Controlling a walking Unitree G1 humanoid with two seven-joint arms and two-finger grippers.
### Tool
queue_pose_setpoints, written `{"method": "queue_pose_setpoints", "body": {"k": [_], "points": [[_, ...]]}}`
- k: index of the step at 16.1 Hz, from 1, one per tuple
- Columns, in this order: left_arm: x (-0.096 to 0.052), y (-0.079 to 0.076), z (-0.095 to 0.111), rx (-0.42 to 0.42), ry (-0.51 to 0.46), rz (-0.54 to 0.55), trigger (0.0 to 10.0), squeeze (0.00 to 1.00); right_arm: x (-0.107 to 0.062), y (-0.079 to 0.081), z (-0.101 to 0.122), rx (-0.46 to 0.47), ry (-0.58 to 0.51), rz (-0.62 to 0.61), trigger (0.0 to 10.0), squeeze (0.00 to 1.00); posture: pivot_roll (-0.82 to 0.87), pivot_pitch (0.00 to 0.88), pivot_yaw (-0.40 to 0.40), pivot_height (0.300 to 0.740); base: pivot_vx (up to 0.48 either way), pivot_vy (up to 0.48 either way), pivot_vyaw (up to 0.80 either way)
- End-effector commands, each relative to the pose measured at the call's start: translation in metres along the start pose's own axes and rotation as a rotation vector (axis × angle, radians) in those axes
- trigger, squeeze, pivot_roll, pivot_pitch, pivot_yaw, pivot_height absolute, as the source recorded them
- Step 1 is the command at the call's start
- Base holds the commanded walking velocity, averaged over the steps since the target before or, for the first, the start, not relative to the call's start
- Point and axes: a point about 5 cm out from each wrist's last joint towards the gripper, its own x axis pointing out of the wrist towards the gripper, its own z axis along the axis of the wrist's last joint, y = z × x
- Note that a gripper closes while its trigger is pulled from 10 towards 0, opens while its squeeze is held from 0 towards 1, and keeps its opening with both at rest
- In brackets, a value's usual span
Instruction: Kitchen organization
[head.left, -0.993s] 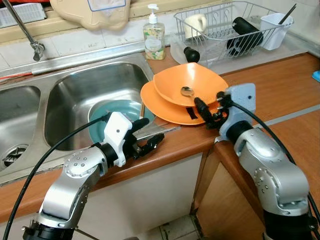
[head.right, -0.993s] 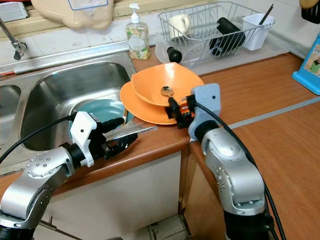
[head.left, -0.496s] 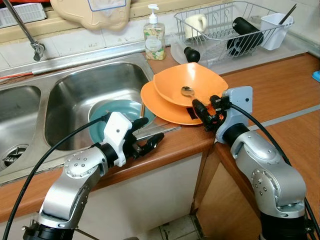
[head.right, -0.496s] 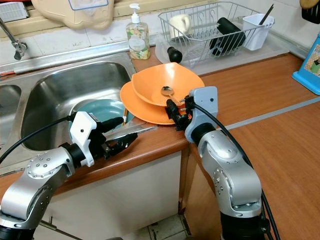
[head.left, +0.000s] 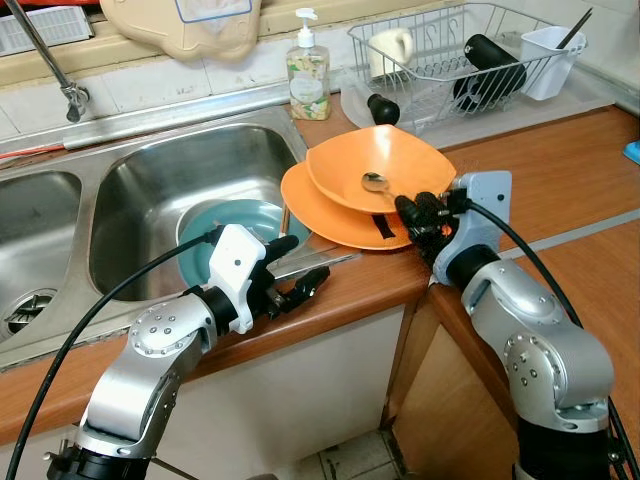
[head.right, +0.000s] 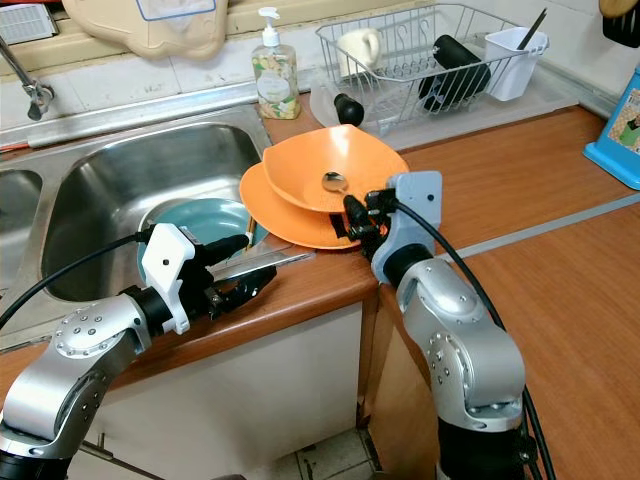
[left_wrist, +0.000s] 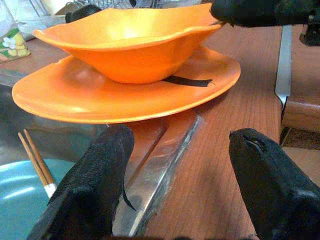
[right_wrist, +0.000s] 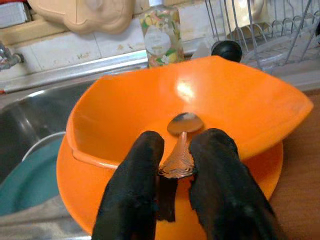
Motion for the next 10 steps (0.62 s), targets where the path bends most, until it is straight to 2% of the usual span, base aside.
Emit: {"method": "queue_pose_setpoints", "body": {"k": [1, 7, 8, 9, 10], "points": [[-0.001, 0.000, 0.004, 0.030, -0.010, -0.001, 10.0, 0.00, 0.001, 0.002, 0.000, 0.022, 0.009, 0.011, 0.0, 0.00, -0.02, 0.000, 0.111, 0.740, 0.000, 0.000, 0.00], [0.002, 0.001, 0.006, 0.053, -0.025, 0.004, 10.0, 0.00, 0.001, 0.001, 0.005, 0.030, 0.000, 0.005, 0.0, 0.00, -0.04, 0.000, 0.117, 0.740, 0.000, 0.000, 0.00], [0.005, 0.003, 0.010, 0.079, -0.038, 0.015, 10.0, 0.00, 0.000, 0.001, 0.009, 0.027, -0.015, 0.004, 0.0, 0.00, -0.04, 0.000, 0.117, 0.740, 0.000, 0.000, 0.00], [0.009, 0.006, 0.018, 0.145, -0.070, 0.042, 10.0, 0.00, 0.000, 0.000, 0.017, 0.023, -0.049, 0.016, 0.0, 0.00, -0.04, 0.000, 0.120, 0.740, 0.000, 0.000, 0.00], [0.010, 0.008, 0.021, 0.165, -0.082, 0.051, 10.0, 0.00, -0.001, 0.001, 0.020, 0.018, -0.060, 0.026, 0.0, 0.00, -0.04, 0.000, 0.120, 0.740, 0.000, 0.000, 0.00]]}}
